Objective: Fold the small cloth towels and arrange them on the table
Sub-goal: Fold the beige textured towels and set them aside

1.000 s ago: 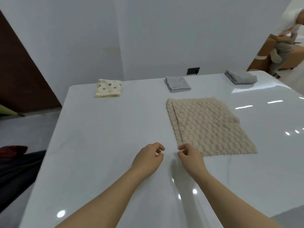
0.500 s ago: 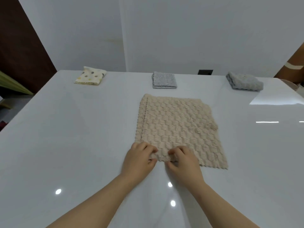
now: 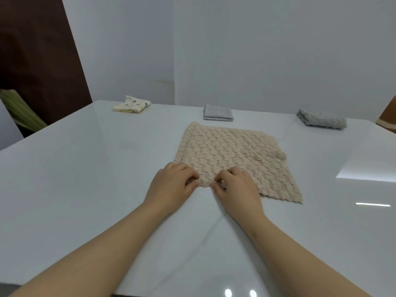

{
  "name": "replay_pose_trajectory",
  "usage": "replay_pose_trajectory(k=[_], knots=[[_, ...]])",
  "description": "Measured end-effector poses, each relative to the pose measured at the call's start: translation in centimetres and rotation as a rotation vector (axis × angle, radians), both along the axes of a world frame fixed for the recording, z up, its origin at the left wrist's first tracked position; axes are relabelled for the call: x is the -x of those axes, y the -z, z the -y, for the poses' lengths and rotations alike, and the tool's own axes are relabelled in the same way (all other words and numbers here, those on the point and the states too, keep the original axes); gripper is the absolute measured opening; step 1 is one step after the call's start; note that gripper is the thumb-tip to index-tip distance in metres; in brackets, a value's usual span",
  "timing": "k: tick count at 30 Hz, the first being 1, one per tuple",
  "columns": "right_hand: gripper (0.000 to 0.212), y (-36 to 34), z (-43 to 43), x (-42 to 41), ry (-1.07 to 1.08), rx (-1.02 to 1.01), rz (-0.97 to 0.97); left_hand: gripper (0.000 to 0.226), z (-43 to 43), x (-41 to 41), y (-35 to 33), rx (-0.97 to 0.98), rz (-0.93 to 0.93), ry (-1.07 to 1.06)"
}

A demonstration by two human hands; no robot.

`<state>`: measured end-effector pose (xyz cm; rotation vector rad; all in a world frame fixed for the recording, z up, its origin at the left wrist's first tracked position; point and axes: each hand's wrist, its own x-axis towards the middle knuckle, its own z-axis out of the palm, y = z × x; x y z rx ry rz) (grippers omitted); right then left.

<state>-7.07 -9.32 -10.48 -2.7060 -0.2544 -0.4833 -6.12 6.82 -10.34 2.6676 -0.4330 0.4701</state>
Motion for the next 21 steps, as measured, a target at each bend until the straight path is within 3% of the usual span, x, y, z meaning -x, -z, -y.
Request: replay_pose_trajectory(k=[7,11,21], knots=[[0.026,0.06,0.29,0.14,-0.038,0.060,0.043,0.017,0.22,0.19,-0.05,-0.070,0.095,-0.021],[0.020,0.00,-0.22,0.24,-0.031,0.038,0.157,0.023,-0.01,0.19,-0.02,-0.070,0.201,0.010],[0.021,0.20,0.34,0.37,0.073,0.026,0.332,0.025,-0.43,0.18,-0.06,0.111,0.369,0.015]])
